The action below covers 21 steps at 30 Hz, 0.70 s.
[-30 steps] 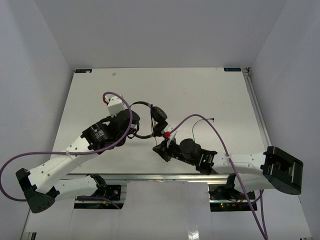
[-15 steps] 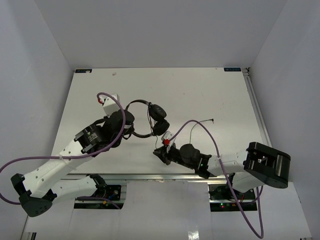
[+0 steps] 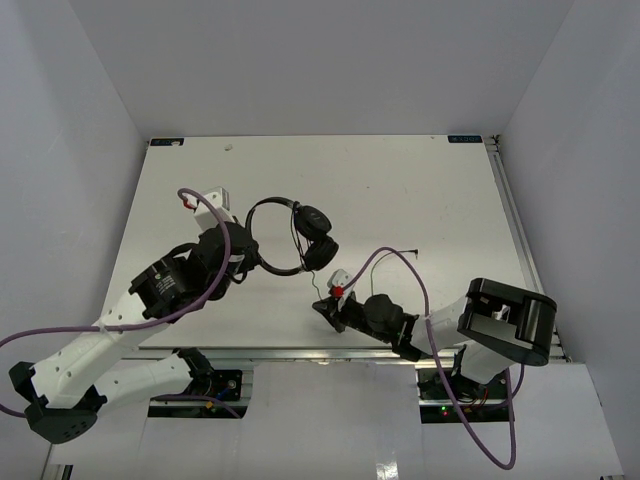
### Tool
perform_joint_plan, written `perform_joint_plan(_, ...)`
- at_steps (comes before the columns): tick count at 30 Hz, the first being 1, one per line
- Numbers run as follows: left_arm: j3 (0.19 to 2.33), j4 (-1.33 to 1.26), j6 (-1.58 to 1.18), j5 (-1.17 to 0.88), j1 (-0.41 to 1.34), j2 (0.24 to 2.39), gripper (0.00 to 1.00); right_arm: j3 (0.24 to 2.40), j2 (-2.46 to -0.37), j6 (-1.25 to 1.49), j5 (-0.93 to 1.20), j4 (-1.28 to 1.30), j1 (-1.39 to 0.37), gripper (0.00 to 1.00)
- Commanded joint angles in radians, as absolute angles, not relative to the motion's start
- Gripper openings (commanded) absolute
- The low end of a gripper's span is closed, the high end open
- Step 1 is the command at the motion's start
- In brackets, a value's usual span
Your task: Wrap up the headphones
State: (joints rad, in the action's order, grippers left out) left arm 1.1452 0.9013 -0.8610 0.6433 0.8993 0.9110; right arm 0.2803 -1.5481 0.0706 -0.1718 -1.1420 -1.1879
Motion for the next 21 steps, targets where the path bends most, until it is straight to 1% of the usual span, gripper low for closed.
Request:
perform_joint_plan(1, 1.149, 0.784, -0.811, 0.515, 0.899, 0.836, 0.00, 0.254, -1.577, 0.072, -0.152, -1.287, -1.144, 0.08)
perform_joint_plan(8, 1.132, 0.726, -0.726, 0.325, 0.900, 0.783, 0.00, 0.257, -1.582, 0.095, -0.103, -1.293, -1.091, 0.08)
perform_joint_plan(11, 1.132, 0.718, -0.648, 0.222, 0.899, 0.779, 0.00, 0.250, -1.542, 0.106, -0.068, -1.290, -1.042, 0.08)
perform_joint_plan(13, 1.125, 0.716, -0.525, 0.106, 0.899, 0.787, 0.00, 0.245, -1.503, 0.136, -0.047, -1.260, -1.004, 0.08)
perform_joint_plan(17, 1.107, 0.774, -0.395, 0.017, 0.899, 0.823, 0.00, 0.299, -1.356, 0.172, 0.025, -1.052, -0.868, 0.08)
perform_joint_plan(19, 1.089, 0.783, -0.352, 0.008, 0.900, 0.839, 0.00, 0.355, -1.259, 0.168, 0.041, -0.904, -0.825, 0.08)
perform_joint_plan(21, 1.073, 0.793, -0.314, 0.018, 0.900, 0.858, 0.00, 0.425, -1.204, 0.149, 0.057, -0.759, -0.796, 0.08)
